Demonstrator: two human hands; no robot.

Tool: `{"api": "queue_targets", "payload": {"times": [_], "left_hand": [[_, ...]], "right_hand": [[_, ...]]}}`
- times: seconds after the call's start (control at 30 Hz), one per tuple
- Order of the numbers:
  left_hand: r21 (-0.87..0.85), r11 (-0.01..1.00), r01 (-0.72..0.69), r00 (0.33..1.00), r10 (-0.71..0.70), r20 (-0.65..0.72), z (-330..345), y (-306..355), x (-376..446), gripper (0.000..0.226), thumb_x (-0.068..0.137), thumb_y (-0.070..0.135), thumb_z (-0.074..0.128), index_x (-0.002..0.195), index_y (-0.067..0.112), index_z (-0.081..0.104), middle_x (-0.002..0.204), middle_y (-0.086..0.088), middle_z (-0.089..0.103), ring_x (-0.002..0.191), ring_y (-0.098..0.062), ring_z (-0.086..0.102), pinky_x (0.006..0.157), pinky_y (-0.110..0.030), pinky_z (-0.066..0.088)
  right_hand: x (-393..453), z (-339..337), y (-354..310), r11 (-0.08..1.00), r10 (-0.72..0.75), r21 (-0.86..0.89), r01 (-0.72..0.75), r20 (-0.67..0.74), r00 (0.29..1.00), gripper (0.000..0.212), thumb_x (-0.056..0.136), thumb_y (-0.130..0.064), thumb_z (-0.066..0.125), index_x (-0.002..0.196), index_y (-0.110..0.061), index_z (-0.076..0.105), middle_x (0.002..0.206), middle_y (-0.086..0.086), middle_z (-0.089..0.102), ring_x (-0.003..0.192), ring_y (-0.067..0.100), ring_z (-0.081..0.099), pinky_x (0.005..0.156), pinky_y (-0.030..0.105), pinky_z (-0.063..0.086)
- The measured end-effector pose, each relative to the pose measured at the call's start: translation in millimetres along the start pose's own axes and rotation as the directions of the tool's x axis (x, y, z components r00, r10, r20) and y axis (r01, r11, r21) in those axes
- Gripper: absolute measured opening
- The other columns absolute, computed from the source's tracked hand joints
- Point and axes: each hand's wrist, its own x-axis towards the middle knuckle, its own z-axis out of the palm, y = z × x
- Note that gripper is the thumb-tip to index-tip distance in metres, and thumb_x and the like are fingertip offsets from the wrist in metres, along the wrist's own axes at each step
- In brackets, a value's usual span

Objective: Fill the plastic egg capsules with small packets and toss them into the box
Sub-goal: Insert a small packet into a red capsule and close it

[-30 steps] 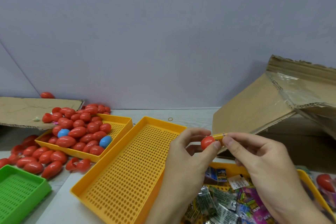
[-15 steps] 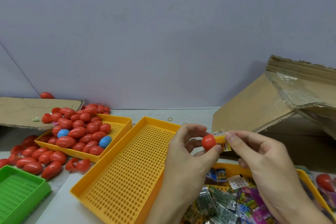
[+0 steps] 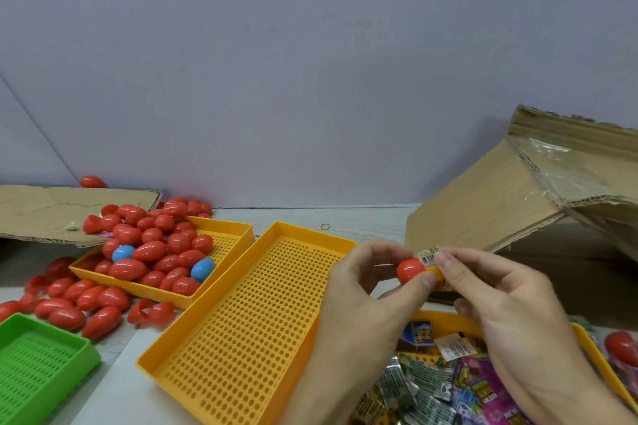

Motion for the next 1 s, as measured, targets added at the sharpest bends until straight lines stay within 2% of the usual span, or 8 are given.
{"api": "queue_targets", "payload": {"times": [0.17,0.33,0.53,0.63,0.7,0.83,1.0], "left_hand": [[0.028,1.000,0.011,1.000,-0.010,-0.028,0,-2,0,0.019,0.083,0.015,0.078,0.098,0.020,0.069,0.097,0.004,0.073,0.094,-0.010,0.069,0.083,-0.024,0.055],[0.045,0.998,0.040,0.999,-0.038,-0.038,-1,-2,1,0.019,0.079,0.018,0.082,0.095,0.019,0.072,0.093,0.003,0.074,0.092,-0.011,0.070,0.084,-0.027,0.057],[0.043,0.998,0.056,0.998,-0.054,-0.045,-1,-2,2,0.020,0.077,0.018,0.084,0.094,0.018,0.073,0.092,0.003,0.075,0.090,-0.010,0.071,0.082,-0.026,0.057],[0.046,0.997,0.054,0.997,-0.052,-0.052,-2,-3,2,0.018,0.077,0.019,0.084,0.092,0.018,0.074,0.091,0.003,0.075,0.090,-0.011,0.071,0.084,-0.029,0.058],[0.050,0.998,0.050,0.998,-0.048,-0.049,-2,-4,1,0.020,0.078,0.020,0.083,0.094,0.021,0.073,0.092,0.005,0.075,0.091,-0.009,0.071,0.084,-0.028,0.058],[0.043,0.999,0.032,0.999,-0.031,-0.028,-3,-4,1,0.024,0.079,0.020,0.082,0.101,0.027,0.072,0.096,0.008,0.075,0.095,-0.006,0.070,0.084,-0.022,0.056],[0.056,0.998,0.001,1.000,0.000,-0.005,-2,-3,2,0.015,0.084,0.019,0.078,0.096,0.027,0.076,0.094,0.007,0.076,0.096,-0.010,0.071,0.087,-0.029,0.058]], "right_hand": [[2,-3,5,1.000,0.024,0.002,-0.024,-0.005,1.000,0.029,0.062,-0.044,0.072,0.090,-0.040,0.078,0.090,-0.004,0.077,0.085,0.009,0.070,0.071,0.030,0.048],[3,-4,6,1.000,0.015,-0.016,-0.015,-0.009,1.000,0.031,0.061,-0.046,0.073,0.090,-0.039,0.078,0.089,-0.001,0.076,0.091,0.022,0.067,0.073,0.035,0.049],[4,-5,9,1.000,0.011,-0.015,-0.011,-0.006,1.000,0.034,0.060,-0.047,0.073,0.092,-0.038,0.078,0.087,0.001,0.075,0.090,0.024,0.065,0.073,0.035,0.049],[3,-4,8,1.000,-0.001,-0.027,0.001,0.000,1.000,0.032,0.060,-0.047,0.072,0.091,-0.039,0.078,0.086,0.001,0.075,0.087,0.020,0.068,0.072,0.033,0.049],[2,-3,6,0.999,-0.017,-0.044,0.017,0.010,1.000,0.029,0.061,-0.046,0.071,0.089,-0.040,0.078,0.085,-0.001,0.076,0.080,0.010,0.070,0.070,0.028,0.048],[1,0,1,0.999,-0.035,-0.035,0.036,0.030,0.999,0.019,0.065,-0.039,0.069,0.081,-0.041,0.078,0.080,-0.003,0.076,0.070,0.003,0.070,0.054,0.014,0.051],[0,2,-3,0.994,-0.083,-0.074,0.085,0.036,0.996,0.017,0.064,-0.041,0.067,0.078,-0.044,0.077,0.074,-0.005,0.075,0.062,-0.003,0.065,0.054,0.009,0.048]]}}
